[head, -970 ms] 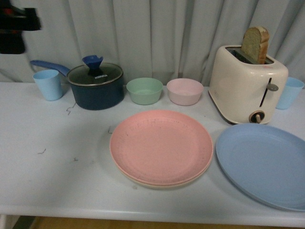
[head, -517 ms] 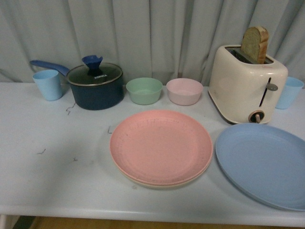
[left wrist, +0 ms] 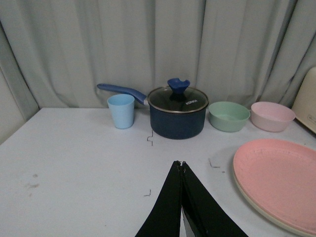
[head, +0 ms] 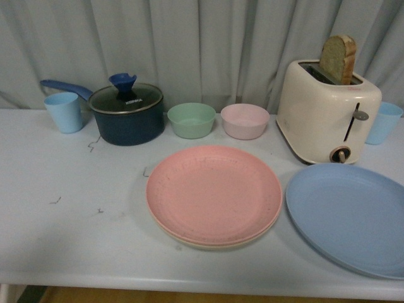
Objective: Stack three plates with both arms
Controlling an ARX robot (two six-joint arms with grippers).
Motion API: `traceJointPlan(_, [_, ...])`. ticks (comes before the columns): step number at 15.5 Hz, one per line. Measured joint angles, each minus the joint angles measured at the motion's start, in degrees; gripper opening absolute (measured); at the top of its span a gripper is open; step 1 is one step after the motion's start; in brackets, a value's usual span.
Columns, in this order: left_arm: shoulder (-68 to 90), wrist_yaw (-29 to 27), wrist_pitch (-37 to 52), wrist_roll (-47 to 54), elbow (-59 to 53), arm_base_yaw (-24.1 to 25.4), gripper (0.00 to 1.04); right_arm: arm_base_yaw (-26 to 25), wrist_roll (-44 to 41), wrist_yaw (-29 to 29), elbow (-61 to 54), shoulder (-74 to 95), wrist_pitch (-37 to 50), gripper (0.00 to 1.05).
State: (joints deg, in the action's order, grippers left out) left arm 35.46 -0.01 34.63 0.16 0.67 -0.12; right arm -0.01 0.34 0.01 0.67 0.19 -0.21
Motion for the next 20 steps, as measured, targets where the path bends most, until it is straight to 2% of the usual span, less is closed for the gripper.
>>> traceJointPlan(11, [-17.2, 0.0, -16.4, 0.0, 0.0, 0.0, 0.02, 0.0, 0.0, 0.0, 0.0, 0.0, 0.0, 0.98])
traceJointPlan(20, [-24.4, 0.0, -23.5, 0.0, 0.0, 0.0, 0.02, 0.0, 0.0, 0.0, 0.0, 0.0, 0.0, 0.98])
